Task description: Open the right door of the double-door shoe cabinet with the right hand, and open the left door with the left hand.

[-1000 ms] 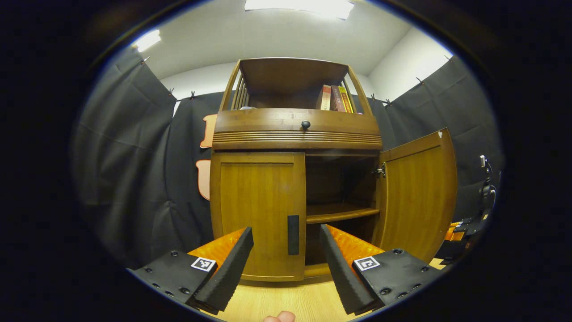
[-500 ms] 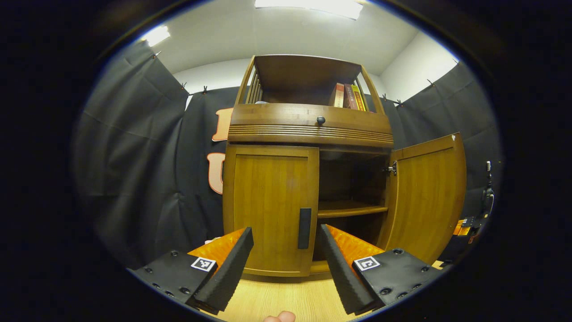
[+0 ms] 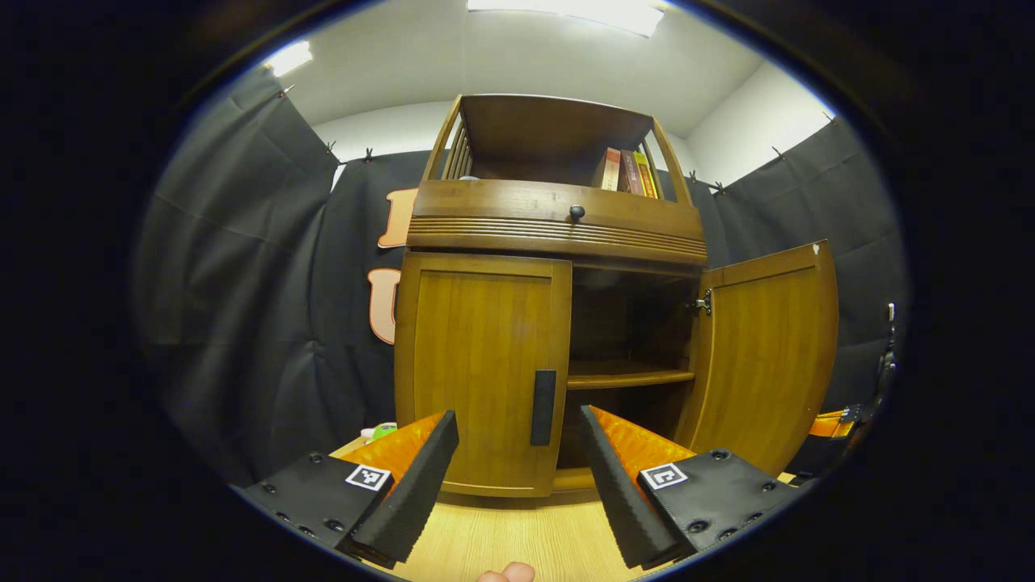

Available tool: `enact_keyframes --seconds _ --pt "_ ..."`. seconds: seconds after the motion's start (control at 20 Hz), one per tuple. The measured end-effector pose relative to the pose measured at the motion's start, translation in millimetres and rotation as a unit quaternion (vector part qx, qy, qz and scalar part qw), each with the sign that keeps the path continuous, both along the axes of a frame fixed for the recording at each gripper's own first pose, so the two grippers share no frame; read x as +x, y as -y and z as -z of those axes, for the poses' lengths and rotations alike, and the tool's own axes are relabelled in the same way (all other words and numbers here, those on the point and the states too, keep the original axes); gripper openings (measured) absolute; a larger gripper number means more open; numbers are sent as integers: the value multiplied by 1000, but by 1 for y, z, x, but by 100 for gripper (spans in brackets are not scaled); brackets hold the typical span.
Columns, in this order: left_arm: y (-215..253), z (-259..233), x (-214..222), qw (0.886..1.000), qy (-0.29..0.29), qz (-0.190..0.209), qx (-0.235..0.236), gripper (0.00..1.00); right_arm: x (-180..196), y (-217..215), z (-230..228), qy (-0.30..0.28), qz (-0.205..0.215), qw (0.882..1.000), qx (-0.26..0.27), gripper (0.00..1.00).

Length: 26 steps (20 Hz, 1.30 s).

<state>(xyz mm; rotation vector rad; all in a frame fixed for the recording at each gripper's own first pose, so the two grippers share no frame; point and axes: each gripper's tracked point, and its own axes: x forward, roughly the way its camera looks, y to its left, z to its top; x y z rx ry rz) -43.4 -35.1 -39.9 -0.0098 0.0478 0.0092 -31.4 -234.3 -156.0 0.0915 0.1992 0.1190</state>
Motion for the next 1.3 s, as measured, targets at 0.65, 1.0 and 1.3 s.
enact_keyframes --seconds 0.65,1.0,1.3 --pt "-1 11 17 1000 -21 13 6 94 -35 -119 -90 51 24 998 -6 2" --pt "-20 5 18 1000 -13 -10 7 99 -9 -159 -84 41 -4 999 -19 42" --pt "-13 4 31 1000 -8 -3 4 95 -1 -158 -83 38 10 999 -26 76"
